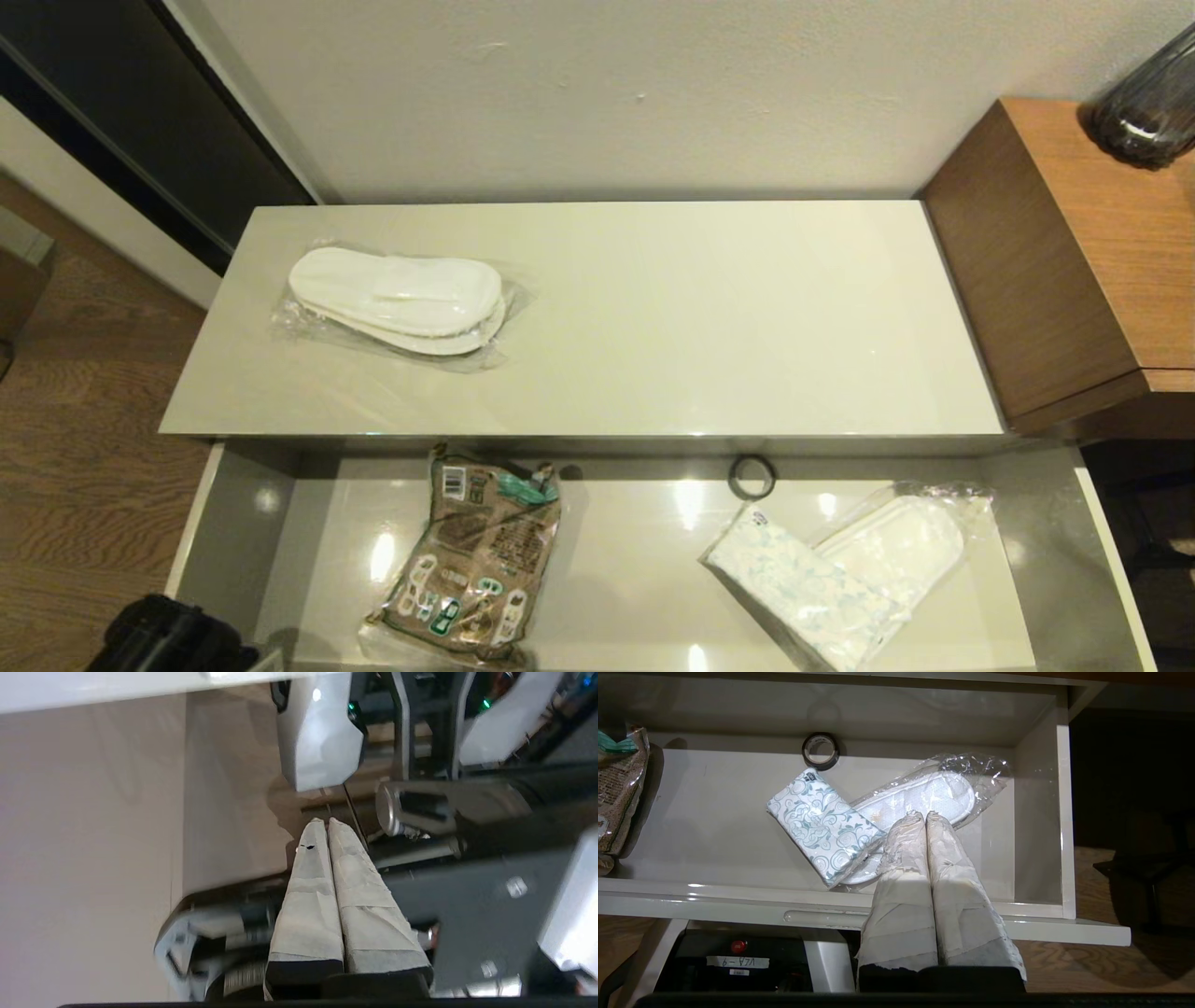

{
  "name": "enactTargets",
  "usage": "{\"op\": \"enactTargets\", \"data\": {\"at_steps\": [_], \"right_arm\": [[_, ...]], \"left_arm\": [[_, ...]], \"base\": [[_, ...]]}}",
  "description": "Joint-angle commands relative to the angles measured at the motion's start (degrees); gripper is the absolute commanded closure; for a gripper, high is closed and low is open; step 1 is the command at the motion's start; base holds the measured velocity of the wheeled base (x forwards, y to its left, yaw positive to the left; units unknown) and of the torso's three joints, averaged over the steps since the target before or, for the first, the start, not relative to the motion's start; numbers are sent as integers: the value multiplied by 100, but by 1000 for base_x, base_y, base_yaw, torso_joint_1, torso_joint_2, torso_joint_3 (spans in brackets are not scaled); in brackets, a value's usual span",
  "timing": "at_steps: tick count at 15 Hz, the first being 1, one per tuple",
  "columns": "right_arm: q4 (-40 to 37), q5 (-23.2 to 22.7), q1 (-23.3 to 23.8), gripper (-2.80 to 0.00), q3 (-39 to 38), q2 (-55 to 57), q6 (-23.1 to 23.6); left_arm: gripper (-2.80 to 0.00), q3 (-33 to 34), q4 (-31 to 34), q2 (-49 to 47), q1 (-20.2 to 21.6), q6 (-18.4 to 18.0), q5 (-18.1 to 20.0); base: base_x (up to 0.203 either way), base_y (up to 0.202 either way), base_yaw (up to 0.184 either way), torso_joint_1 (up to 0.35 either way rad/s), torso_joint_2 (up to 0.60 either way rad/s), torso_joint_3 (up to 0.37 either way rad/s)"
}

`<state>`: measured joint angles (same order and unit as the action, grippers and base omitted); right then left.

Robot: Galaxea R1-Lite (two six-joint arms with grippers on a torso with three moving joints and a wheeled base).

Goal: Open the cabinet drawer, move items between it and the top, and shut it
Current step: Close the drawer

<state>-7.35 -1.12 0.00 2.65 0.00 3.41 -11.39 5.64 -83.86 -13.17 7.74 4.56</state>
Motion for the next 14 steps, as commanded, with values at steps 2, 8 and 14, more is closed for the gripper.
{"op": "enactTargets", "data": {"at_steps": [2,8,14], "right_arm": [[-3,-2,0,0,-1,9,2],[-3,-2,0,0,-1,9,1],[-3,-2,0,0,-1,9,1]], "left_arm": [[0,151,-520,-760,-85,456,-20],[0,216,-1366,-976,-807,1809,-285],[0,71,-1431,-1341,-1139,2290,-1034]], "base": [[0,0,0,0,0,0],[0,0,0,0,0,0],[0,0,0,0,0,0]]}}
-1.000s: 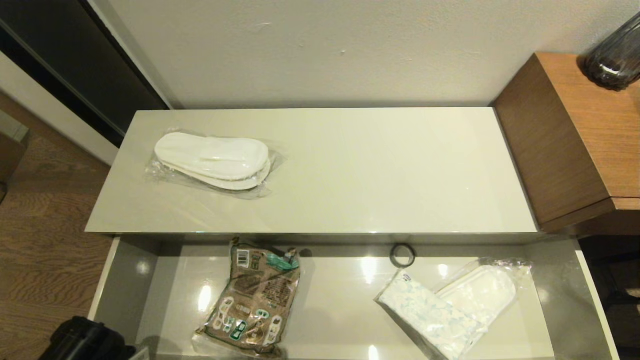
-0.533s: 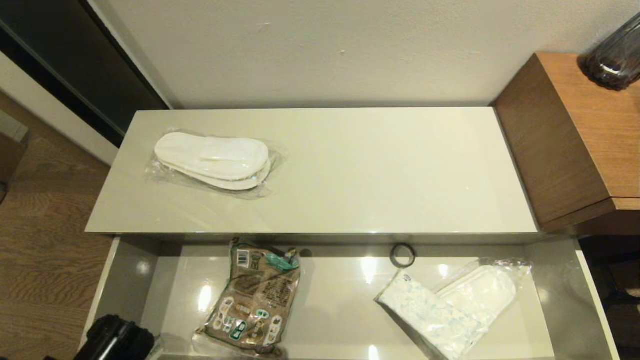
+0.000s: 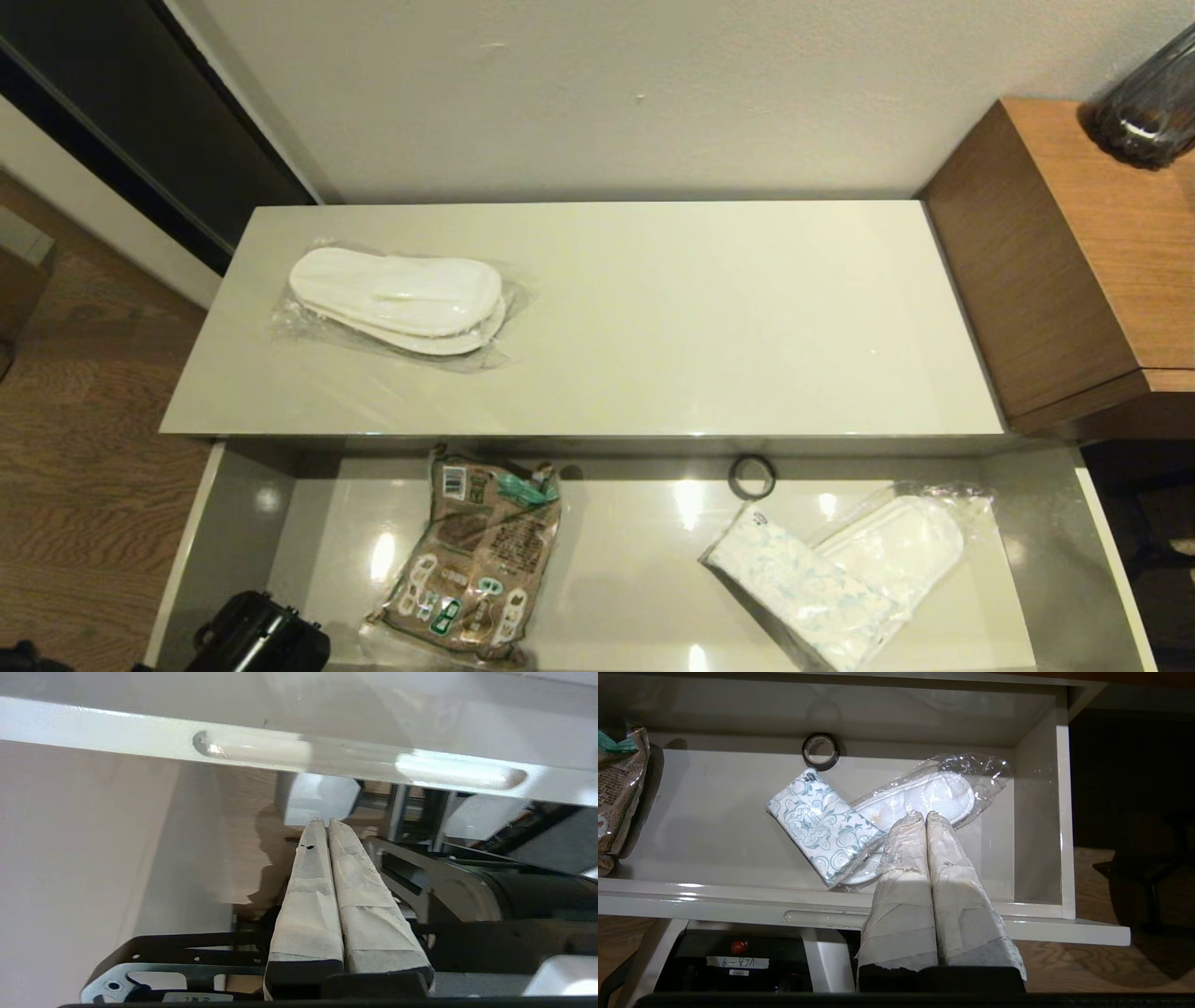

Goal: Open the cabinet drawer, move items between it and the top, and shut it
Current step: Close the drawer

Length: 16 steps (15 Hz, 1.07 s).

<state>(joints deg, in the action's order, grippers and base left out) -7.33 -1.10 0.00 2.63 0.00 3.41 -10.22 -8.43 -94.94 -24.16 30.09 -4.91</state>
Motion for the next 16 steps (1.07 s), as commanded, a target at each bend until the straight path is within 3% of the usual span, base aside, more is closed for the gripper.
{"op": "enactTargets", "data": {"at_steps": [1,5,7,11,14,16], "right_arm": [[-6,-5,0,0,0,9,10],[-6,-5,0,0,0,9,1],[-6,-5,0,0,0,9,10],[-6,-5,0,0,0,9,2],[-6,-5,0,0,0,9,7],[-6,-5,0,0,0,9,10]], "left_arm": [[0,-73,-129,-331,-48,137,-176],[0,81,-901,-990,-180,232,-268],[0,191,-1586,-1305,-229,433,-326],[0,202,-3184,-1569,-254,1008,-1218],[0,6,-3133,-950,-248,1055,-1265],[0,-557,-2405,-403,-245,1080,-1278]], "base": [[0,0,0,0,0,0],[0,0,0,0,0,0],[0,0,0,0,0,0],[0,0,0,0,0,0],[0,0,0,0,0,0],[0,0,0,0,0,0]]}}
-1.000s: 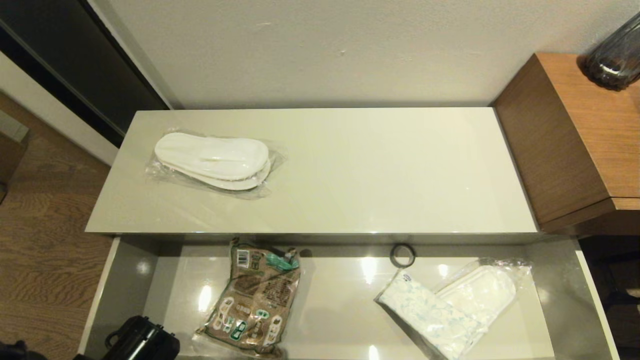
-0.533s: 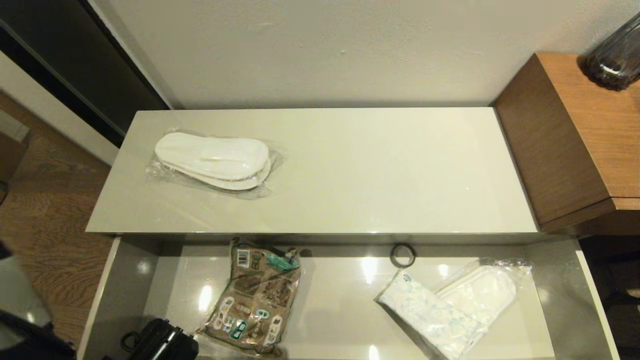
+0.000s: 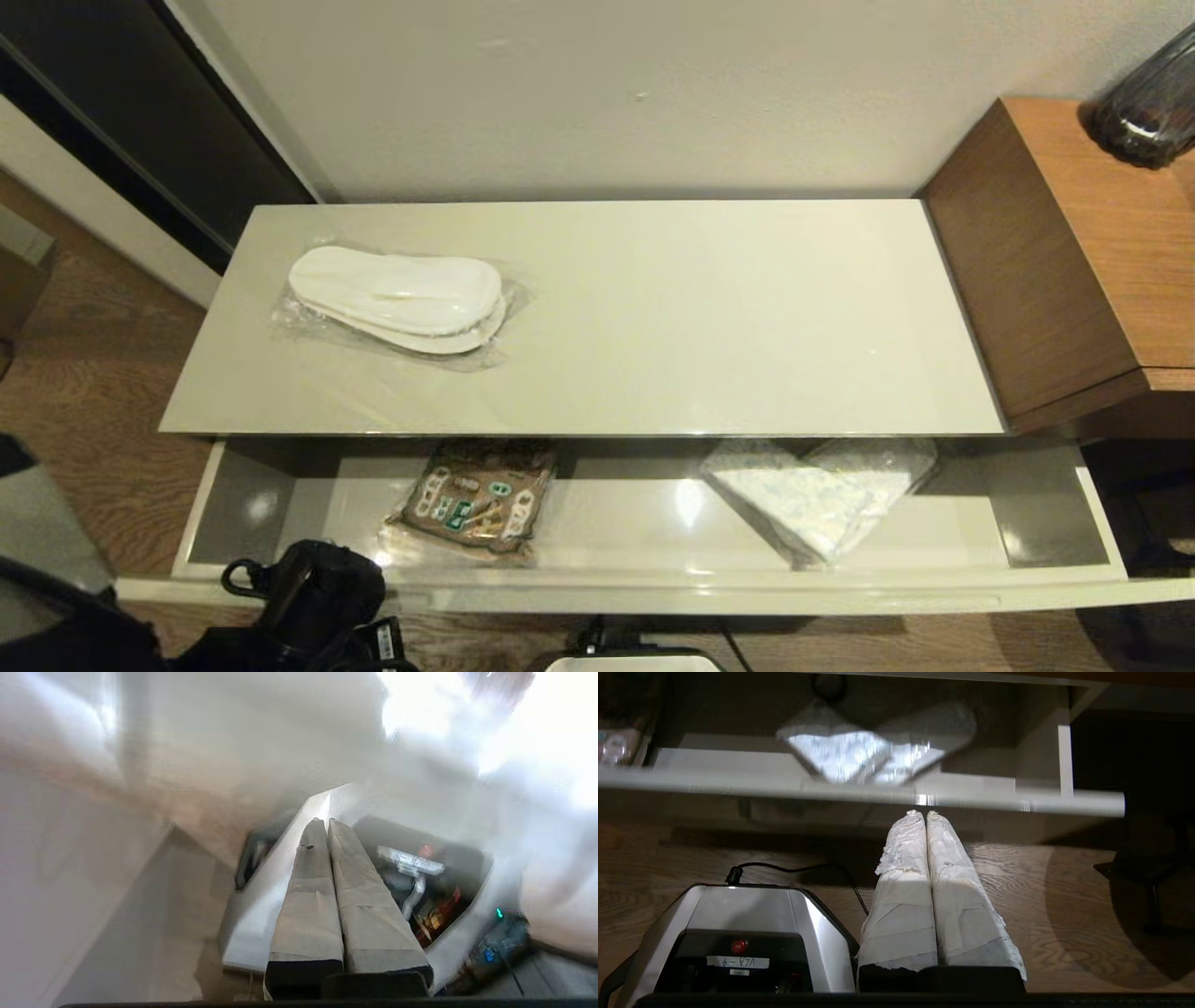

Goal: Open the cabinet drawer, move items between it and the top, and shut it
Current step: Close the drawer

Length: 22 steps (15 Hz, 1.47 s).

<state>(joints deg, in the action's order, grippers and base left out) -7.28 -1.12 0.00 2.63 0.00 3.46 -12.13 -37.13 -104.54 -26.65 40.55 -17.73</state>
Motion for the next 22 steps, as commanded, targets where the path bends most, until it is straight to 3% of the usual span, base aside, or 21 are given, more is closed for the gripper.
{"op": "enactTargets", "data": {"at_steps": [1,3,6,8,10,15,22], "right_arm": [[-11,-2,0,0,0,9,4],[-11,-2,0,0,0,9,-3],[-11,-2,0,0,0,9,-3],[-11,-2,0,0,0,9,-3],[-11,-2,0,0,0,9,-3],[-11,-2,0,0,0,9,-3],[-11,-2,0,0,0,9,5]], "left_arm": [[0,-579,871,727,8,59,-1],[0,-1205,1679,1000,12,151,7],[0,-3212,3124,1157,65,275,0],[0,-3924,4126,1275,118,294,-11],[0,-3969,4303,1420,134,288,-20],[0,-4016,5200,2829,134,7,-20],[0,-4753,8054,5311,135,-520,-48]], "base": [[0,0,0,0,0,0],[0,0,0,0,0,0],[0,0,0,0,0,0],[0,0,0,0,0,0],[0,0,0,0,0,0],[0,0,0,0,0,0],[0,0,0,0,0,0]]}}
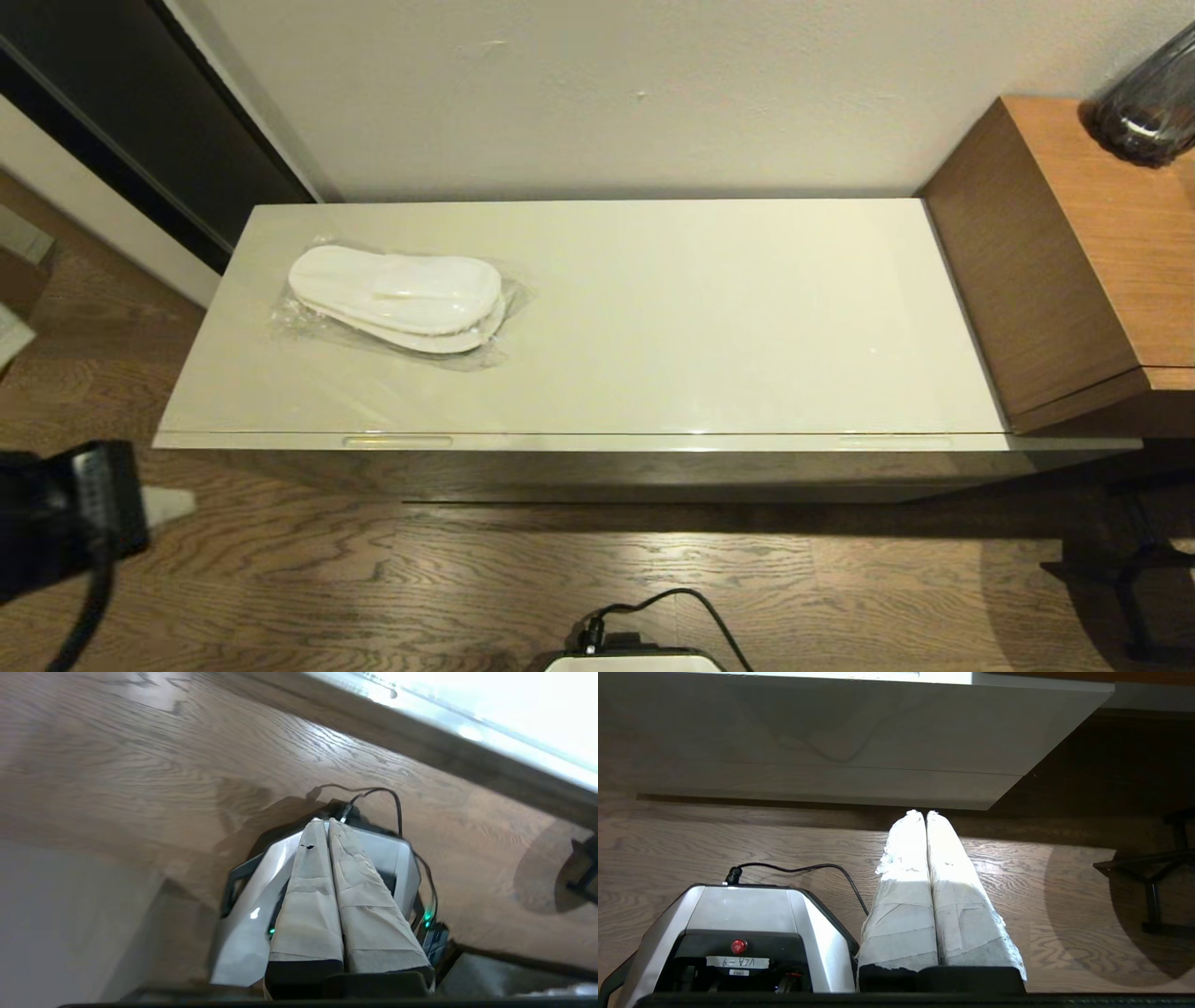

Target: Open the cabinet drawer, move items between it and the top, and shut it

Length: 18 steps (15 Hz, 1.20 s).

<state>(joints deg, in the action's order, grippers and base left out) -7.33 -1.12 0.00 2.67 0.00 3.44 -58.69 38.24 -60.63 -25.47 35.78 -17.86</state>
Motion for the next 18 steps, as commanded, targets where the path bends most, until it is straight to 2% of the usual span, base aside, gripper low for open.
{"op": "enactTargets", "data": {"at_steps": [1,3,6,7,8,10,11,12,14,15,18], "right_arm": [[-6,-2,0,0,-3,9,-1],[-6,-2,0,0,-3,9,1],[-6,-2,0,0,-3,9,-1],[-6,-2,0,0,-3,9,1],[-6,-2,0,0,-3,9,8],[-6,-2,0,0,-3,9,-1],[-6,-2,0,0,-3,9,8],[-6,-2,0,0,-3,9,-1],[-6,-2,0,0,-3,9,8],[-6,-2,0,0,-3,9,8],[-6,-2,0,0,-3,9,5]], "left_arm": [[0,-102,925,1455,83,-176,-87],[0,-45,1708,2609,500,-665,-113],[0,364,2353,4042,1736,-1924,206],[0,576,2477,4335,1979,-2229,360],[0,809,2611,4461,2110,-2362,502],[0,1003,2651,4670,2322,-2358,689],[0,1242,2646,4936,2557,-2597,831],[0,1498,2639,5263,2604,-2750,880],[0,2050,2503,5896,2593,-2890,781],[0,2372,2175,5996,2587,-2963,747],[0,3105,594,6056,2582,-3213,1026]], "base": [[0,0,0,0,0,0],[0,0,0,0,0,0],[0,0,0,0,0,0],[0,0,0,0,0,0],[0,0,0,0,0,0],[0,0,0,0,0,0],[0,0,0,0,0,0],[0,0,0,0,0,0],[0,0,0,0,0,0],[0,0,0,0,0,0],[0,0,0,0,0,0]]}}
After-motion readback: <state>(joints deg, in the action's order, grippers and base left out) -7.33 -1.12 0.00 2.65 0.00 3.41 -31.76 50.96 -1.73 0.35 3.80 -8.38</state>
